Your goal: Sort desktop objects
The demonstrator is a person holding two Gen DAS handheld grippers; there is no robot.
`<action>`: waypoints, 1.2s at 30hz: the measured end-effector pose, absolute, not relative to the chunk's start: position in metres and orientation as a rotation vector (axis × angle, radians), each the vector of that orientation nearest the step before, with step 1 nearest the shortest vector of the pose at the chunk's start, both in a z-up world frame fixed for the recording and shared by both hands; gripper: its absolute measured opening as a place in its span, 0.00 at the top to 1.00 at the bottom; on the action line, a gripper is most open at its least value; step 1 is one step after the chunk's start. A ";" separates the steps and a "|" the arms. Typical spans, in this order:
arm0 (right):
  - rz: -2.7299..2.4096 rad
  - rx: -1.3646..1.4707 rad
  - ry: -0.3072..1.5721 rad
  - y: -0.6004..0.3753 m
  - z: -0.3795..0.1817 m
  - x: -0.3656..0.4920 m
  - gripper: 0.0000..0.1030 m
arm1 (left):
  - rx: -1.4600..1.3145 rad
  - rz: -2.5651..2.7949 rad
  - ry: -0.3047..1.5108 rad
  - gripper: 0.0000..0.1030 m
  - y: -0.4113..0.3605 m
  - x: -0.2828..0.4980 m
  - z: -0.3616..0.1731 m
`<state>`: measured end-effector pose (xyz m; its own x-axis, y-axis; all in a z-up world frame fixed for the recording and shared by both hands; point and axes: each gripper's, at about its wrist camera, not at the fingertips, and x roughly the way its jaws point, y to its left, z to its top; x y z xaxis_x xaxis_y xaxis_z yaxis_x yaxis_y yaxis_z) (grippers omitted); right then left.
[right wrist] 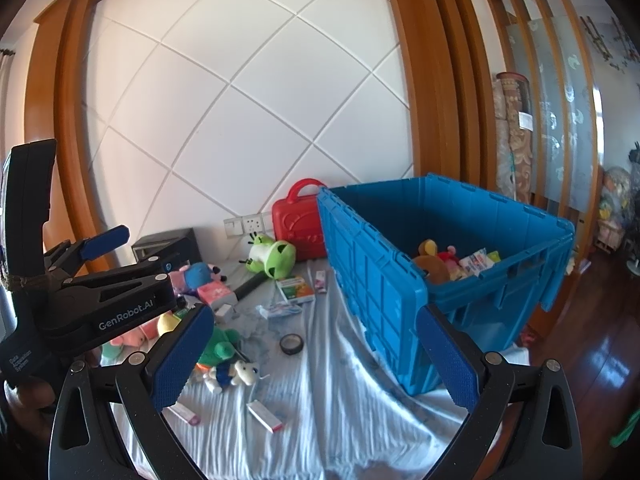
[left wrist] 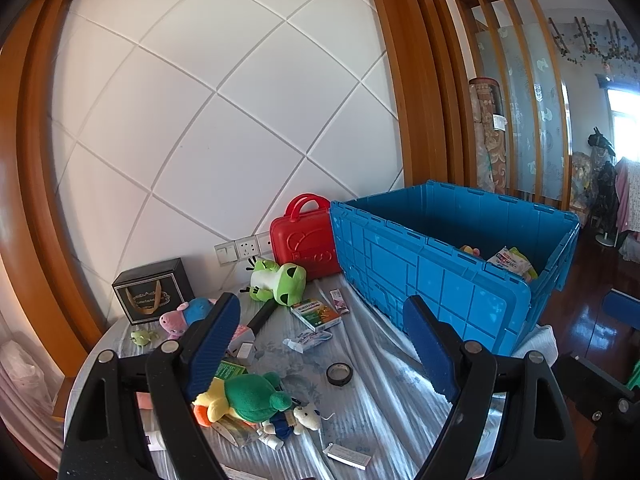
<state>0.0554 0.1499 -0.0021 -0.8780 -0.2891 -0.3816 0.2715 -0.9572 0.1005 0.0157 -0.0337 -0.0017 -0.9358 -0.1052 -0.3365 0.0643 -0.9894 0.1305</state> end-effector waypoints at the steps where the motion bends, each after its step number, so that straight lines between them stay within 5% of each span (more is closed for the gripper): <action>1: -2.790 0.577 -0.061 0.150 -0.002 0.055 0.00 | 0.531 -3.002 -0.183 0.19 -0.033 0.016 -0.002; 21: -2.720 0.597 -0.047 0.143 -0.011 0.044 0.00 | 0.555 -2.962 -0.173 0.19 -0.040 0.013 -0.017; 36: -2.432 0.897 0.159 0.029 -0.106 -0.032 0.00 | 0.908 -2.717 -0.122 0.19 -0.200 0.011 -0.169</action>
